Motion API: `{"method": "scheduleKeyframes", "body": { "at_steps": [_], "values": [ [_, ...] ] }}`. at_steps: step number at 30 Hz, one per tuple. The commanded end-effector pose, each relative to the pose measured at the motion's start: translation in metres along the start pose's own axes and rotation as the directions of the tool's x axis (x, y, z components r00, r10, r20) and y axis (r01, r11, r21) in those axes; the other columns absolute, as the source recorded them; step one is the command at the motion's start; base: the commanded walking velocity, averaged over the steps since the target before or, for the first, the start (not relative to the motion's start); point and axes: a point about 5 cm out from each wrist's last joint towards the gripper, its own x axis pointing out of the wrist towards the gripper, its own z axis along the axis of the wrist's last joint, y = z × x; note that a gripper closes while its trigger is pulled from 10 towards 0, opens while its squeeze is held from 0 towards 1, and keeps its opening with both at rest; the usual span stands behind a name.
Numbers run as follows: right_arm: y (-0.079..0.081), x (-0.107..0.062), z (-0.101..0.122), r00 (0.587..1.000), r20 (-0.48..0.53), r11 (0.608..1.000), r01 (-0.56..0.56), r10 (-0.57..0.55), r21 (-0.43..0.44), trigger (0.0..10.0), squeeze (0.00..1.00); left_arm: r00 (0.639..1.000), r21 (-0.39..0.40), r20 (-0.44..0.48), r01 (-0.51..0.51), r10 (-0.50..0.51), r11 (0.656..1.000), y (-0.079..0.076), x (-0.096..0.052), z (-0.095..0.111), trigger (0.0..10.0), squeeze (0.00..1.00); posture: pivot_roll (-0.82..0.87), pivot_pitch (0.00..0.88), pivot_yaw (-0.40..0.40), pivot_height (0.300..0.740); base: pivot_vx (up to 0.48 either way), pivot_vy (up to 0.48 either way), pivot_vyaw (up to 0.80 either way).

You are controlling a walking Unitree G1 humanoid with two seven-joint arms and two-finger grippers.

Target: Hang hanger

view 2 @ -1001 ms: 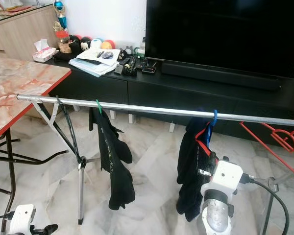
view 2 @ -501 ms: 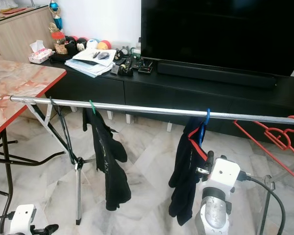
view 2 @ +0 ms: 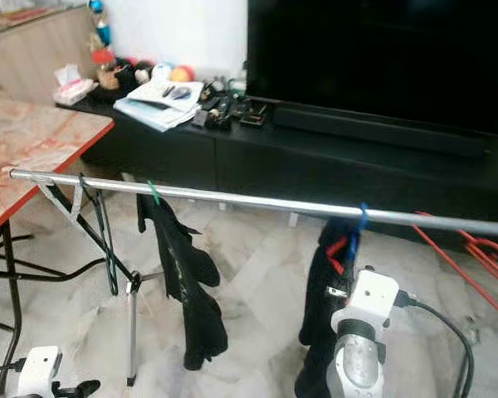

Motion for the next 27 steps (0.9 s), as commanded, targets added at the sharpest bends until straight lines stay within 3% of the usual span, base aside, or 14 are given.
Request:
{"method": "scheduleKeyframes", "body": {
  "at_steps": [1,15,27],
  "values": [
    [-0.01,-0.002,-0.006,0.999,-0.025,0.999,0.028,-0.029,-0.015,10.0,0.0,1.0,-0.011,0.012,0.018,-0.018,1.0,-0.006,0.002,0.005,10.0,0.0,0.03,0.058,0.017,0.74,0.0,0.0,0.0],
    [-0.022,0.007,0.002,0.991,-0.01,0.99,0.133,-0.134,-0.046,10.0,0.0,1.0,-0.01,0.011,0.021,-0.021,1.0,-0.005,0.002,0.005,10.0,0.0,0.04,0.064,0.021,0.74,0.0,0.0,0.0],
    [-0.046,0.009,0.004,0.938,-0.075,0.935,0.327,-0.339,-0.138,10.0,0.0,1.0,-0.008,0.009,0.022,-0.022,1.0,-0.004,0.002,0.006,10.0,0.0,0.04,0.069,0.028,0.74,0.0,0.0,0.0]
  ]
}}
